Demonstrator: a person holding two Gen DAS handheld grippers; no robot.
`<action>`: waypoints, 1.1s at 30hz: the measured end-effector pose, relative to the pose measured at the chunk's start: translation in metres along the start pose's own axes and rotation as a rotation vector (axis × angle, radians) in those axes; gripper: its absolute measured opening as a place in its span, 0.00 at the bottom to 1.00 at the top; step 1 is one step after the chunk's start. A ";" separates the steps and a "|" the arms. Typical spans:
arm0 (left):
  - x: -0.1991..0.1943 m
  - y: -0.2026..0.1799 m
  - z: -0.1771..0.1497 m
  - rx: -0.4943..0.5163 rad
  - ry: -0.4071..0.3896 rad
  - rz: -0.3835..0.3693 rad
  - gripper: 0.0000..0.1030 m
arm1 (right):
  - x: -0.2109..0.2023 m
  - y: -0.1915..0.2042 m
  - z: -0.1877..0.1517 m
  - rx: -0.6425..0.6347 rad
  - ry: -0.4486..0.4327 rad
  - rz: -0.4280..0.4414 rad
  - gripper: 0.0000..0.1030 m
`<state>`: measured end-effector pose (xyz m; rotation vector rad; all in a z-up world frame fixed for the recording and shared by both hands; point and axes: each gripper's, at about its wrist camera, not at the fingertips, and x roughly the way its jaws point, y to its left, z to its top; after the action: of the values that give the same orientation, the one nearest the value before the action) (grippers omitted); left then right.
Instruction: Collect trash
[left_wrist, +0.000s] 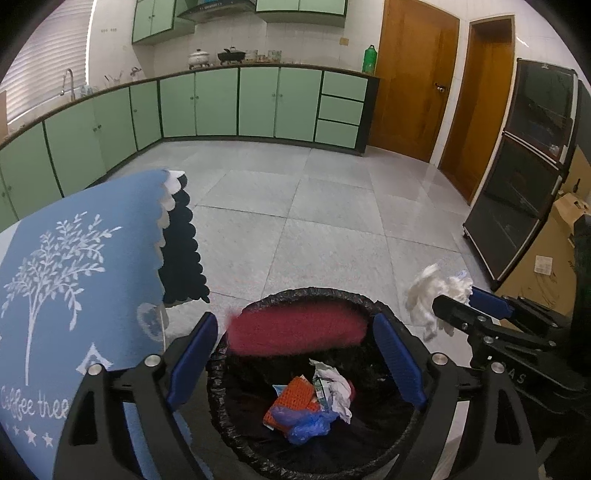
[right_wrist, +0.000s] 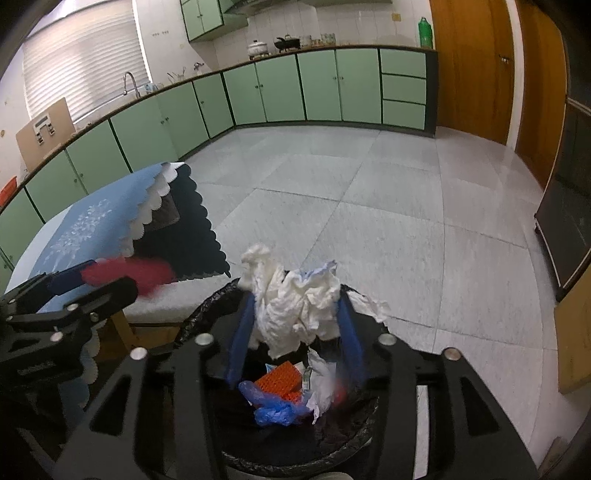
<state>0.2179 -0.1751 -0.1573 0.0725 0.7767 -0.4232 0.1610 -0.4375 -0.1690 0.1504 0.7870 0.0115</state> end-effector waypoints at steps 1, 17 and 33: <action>0.001 0.001 0.000 -0.003 0.001 -0.005 0.83 | 0.001 0.000 0.000 0.003 0.001 -0.001 0.53; -0.056 0.024 0.009 -0.031 -0.085 0.042 0.84 | -0.050 0.017 0.018 0.007 -0.090 0.014 0.89; -0.178 0.040 0.002 -0.065 -0.212 0.101 0.94 | -0.174 0.078 0.037 -0.076 -0.236 0.114 0.95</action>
<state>0.1221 -0.0777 -0.0366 0.0060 0.5745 -0.3035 0.0678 -0.3770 -0.0101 0.1212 0.5409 0.1292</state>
